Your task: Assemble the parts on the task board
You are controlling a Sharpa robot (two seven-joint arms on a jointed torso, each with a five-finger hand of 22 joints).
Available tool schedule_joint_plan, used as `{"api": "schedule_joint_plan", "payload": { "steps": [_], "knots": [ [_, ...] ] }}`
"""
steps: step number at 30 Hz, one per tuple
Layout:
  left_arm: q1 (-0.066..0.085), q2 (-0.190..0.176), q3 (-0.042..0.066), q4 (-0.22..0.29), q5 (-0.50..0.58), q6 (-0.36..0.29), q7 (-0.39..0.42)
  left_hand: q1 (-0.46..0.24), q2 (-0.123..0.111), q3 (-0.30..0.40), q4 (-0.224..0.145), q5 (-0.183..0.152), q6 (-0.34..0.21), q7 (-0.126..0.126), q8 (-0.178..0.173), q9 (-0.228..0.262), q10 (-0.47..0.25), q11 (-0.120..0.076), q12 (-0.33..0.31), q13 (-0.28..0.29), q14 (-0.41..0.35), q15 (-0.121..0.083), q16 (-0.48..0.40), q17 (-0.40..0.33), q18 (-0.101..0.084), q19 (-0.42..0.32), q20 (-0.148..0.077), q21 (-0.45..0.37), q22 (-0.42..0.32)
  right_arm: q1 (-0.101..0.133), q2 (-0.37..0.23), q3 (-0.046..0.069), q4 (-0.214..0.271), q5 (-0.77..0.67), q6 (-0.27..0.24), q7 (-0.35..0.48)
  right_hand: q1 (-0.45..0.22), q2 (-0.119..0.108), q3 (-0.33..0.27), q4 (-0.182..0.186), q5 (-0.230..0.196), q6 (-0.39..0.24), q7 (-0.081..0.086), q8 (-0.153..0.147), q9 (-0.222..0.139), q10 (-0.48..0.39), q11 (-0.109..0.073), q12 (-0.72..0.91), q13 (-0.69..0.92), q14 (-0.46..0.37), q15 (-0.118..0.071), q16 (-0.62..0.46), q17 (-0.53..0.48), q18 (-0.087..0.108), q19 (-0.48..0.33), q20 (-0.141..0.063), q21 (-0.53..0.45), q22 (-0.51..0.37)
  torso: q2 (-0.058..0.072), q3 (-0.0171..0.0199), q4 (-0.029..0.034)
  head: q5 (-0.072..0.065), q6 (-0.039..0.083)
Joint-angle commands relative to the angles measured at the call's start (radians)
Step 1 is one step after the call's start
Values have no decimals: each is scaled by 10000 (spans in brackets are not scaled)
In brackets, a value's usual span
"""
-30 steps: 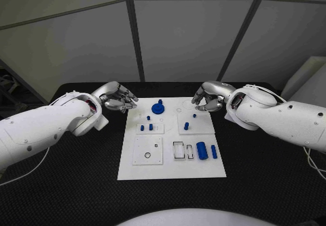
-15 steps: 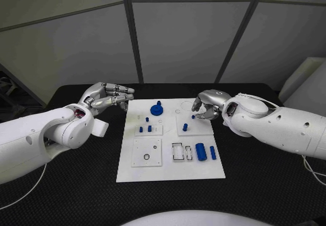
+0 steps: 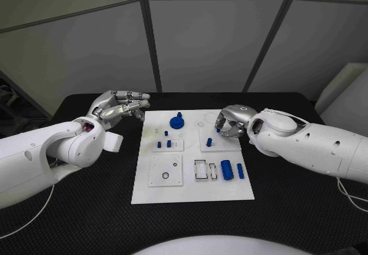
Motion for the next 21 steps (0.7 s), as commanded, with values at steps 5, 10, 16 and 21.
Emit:
{"api": "schedule_joint_plan", "payload": {
  "steps": [5,10,16,21],
  "knots": [
    [3,1,9,12,294,27,258,-28,86,-58,-18,-49,65,27,25,-15,13,6,70,8,92,5,-48,-21,-148,62,-43,-61,-26,-14,68,3,-27,-118,155,12,231,172,328,-63,-454,155,-115,45,44,223,-82,132,36,440,-33,243,184,-158,186,-37,309,354,-21,4,-4,15,-54],
    [2,2,9,1,300,39,226,-24,99,-68,-23,-49,54,37,15,-18,-4,13,71,7,101,9,-65,-36,-149,69,-44,-72,-38,-20,101,3,-34,-118,192,-15,325,365,575,-97,-729,373,-181,117,91,471,-168,236,81,443,-85,406,322,-205,298,-79,560,663,-16,3,-6,-5,-45],
    [2,6,9,-3,302,48,197,-16,110,-76,-30,-48,42,46,4,-21,-24,21,70,6,108,12,-82,-51,-151,76,-44,-83,-50,-25,183,3,-97,-154,430,-143,355,426,697,-138,-842,470,-210,130,112,561,-205,262,100,437,-112,484,370,-249,401,-108,754,912,-19,4,7,-10,-51],
    [2,14,9,1,303,46,172,-15,111,-77,-31,-48,41,47,3,-22,-25,21,70,6,109,12,-83,-53,-151,77,-44,-84,-51,-28,251,3,-138,-292,638,-285,386,433,753,-186,-859,517,-222,134,123,603,-219,272,110,439,-124,535,408,-283,492,-121,892,1094,-17,2,0,0,-78]
  ]
}}
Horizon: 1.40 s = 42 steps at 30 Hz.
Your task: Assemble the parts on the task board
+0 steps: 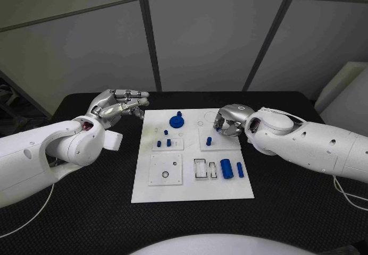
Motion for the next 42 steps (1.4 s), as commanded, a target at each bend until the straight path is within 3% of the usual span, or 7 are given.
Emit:
{"api": "schedule_joint_plan", "payload": {
  "steps": [1,19,26,42],
  "knots": [
    [9,9,8,15,61,43,112,-6,118,-53,-12,-47,34,52,-4,-14,-37,26,32,6,77,-23,-43,-20,-153,43,-7,-52,-17,-15,59,-16,1,-221,462,-155,29,77,61,-6,-60,63,3,47,18,97,-5,38,0,440,-48,41,17,-129,79,-5,77,53,-1,-4,4,10,-25],
    [10,31,9,-12,61,29,19,40,145,-79,-57,-43,-32,101,-54,-23,-133,66,22,-6,92,-1,-106,-77,-159,59,-2,-89,-56,-47,221,-21,-3,-909,962,-679,-21,-30,116,-76,-141,73,9,-3,21,39,13,-28,-20,425,-34,109,27,-142,65,-2,180,160,-18,2,6,31,-100],
    [10,40,9,-13,61,22,23,63,168,-75,-71,-40,-44,109,-64,-24,-150,73,24,-8,95,2,-121,-91,-158,64,-2,-96,-63,-58,158,-21,97,-966,277,-711,12,126,258,-107,-37,283,-49,58,74,230,-47,32,10,424,-80,195,82,-158,106,-29,305,312,-17,2,-1,23,-69],
    [10,3,9,-3,95,10,25,88,199,-82,-91,-40,-89,134,-95,-28,-204,94,23,-14,107,12,-147,-119,-160,77,1,-108,-78,-58,-255,-10,669,-841,-1075,-613,27,162,308,-125,-7,330,-58,66,87,260,-59,33,14,437,-90,263,172,-180,166,-40,387,425,-9,-1,-2,-7,-19]
  ]
}}
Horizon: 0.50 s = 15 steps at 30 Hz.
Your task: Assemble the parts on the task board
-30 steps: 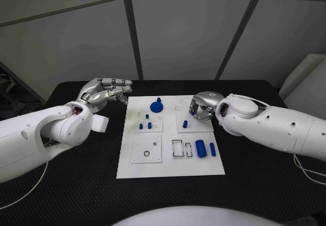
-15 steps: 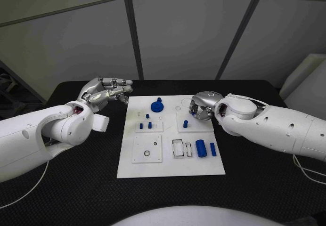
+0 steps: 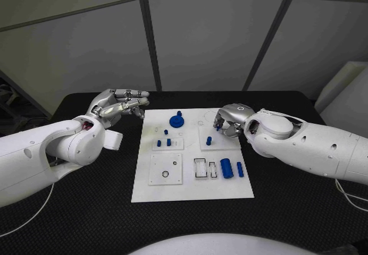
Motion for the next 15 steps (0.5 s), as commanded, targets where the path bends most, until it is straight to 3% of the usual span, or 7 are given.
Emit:
{"api": "schedule_joint_plan", "payload": {
  "steps": [1,8,15],
  "knots": [
    [10,-5,9,1,75,16,58,9,122,-27,-36,-40,-17,61,-49,-11,-93,-17,23,-11,72,-25,-32,-20,-161,77,0,-69,-19,15,-122,8,207,55,-703,76,3,67,61,9,46,77,-23,38,9,79,-18,53,-13,437,-92,41,27,-185,85,19,48,27,6,-2,5,-10,9],
    [10,-15,9,-25,111,46,45,10,126,-33,-39,-41,-34,70,-60,-12,-111,-10,22,-13,76,-21,-39,-28,-162,80,2,-73,-24,19,-516,18,830,175,-969,93,-30,61,59,22,22,100,-24,40,16,92,-19,51,-11,442,-92,68,57,-195,107,18,83,74,4,-2,-17,18,34],
    [10,1,9,-42,117,71,42,10,126,-33,-39,-41,-34,70,-60,-12,-111,-10,22,-13,76,-21,-39,-28,-162,80,2,-73,-24,22,-842,34,1835,372,-1136,106,-45,56,56,29,13,107,-26,40,18,98,-21,50,-10,446,-92,88,85,-205,135,18,113,119,5,-5,6,34,60]
  ]
}}
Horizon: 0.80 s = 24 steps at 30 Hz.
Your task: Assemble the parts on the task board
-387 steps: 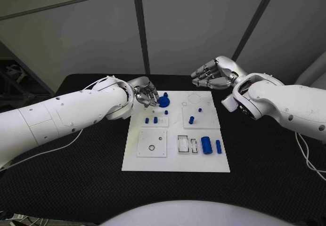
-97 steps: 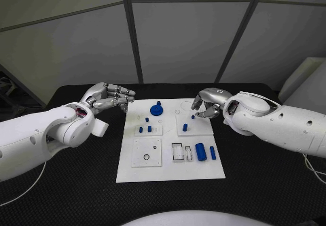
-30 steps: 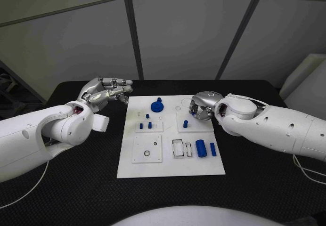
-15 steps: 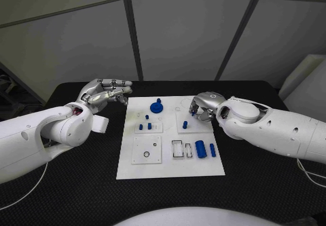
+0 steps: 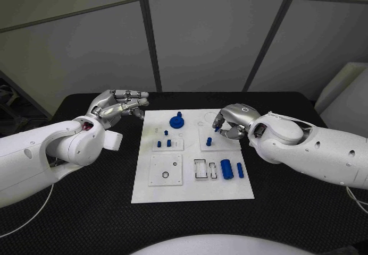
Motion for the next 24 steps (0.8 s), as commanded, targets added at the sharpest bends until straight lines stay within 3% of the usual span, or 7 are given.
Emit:
{"api": "schedule_joint_plan", "payload": {
  "steps": [1,6,11,20,24],
  "knots": [
    [10,25,9,-6,63,77,48,10,126,-33,-39,-41,-34,70,-60,-14,-76,26,22,-13,75,-21,-39,-9,-162,80,2,-35,-14,18,-54,18,569,221,-464,90,-42,61,40,12,16,72,9,43,7,65,11,51,4,447,-92,41,24,-205,69,19,44,23,0,1,14,40,15],
    [10,71,9,-17,64,102,46,14,135,-34,-41,-40,-44,75,-67,-14,-88,31,22,-14,77,-18,-44,-15,-162,82,3,-38,-18,19,3,24,1243,323,-509,132,-44,61,41,12,16,73,9,43,7,66,11,50,4,444,-92,33,8,-224,125,19,94,103,-6,-5,29,81,19],
    [10,125,9,-17,64,128,43,14,135,-34,-41,-40,-44,75,-67,-14,-88,31,22,-14,77,-18,-44,-15,-162,82,3,-38,-18,20,267,27,1601,511,-400,195,-46,62,42,14,18,73,8,42,7,67,10,50,4,446,-92,39,17,-228,139,19,108,124,5,-12,32,223,6],
    [12,250,9,-52,65,159,32,13,141,-38,-42,-41,-48,78,-69,-13,-94,34,25,-14,79,-15,-49,-20,-163,83,5,-40,-21,9,1087,5,1391,790,17,366,-55,62,43,19,27,65,10,34,6,60,12,43,2,441,-92,29,-8,-226,128,19,104,114,17,-21,34,407,-54],
    [14,286,10,-53,66,167,29,13,141,-38,-42,-41,-48,78,-69,-13,-94,34,25,-14,79,-15,-49,-20,-163,83,5,-40,-21,-131,1372,-51,1228,856,202,435,-57,64,45,19,31,62,11,31,6,57,13,40,2,442,-92,33,-3,-225,125,18,104,113,14,-15,24,519,-118]
  ]
}}
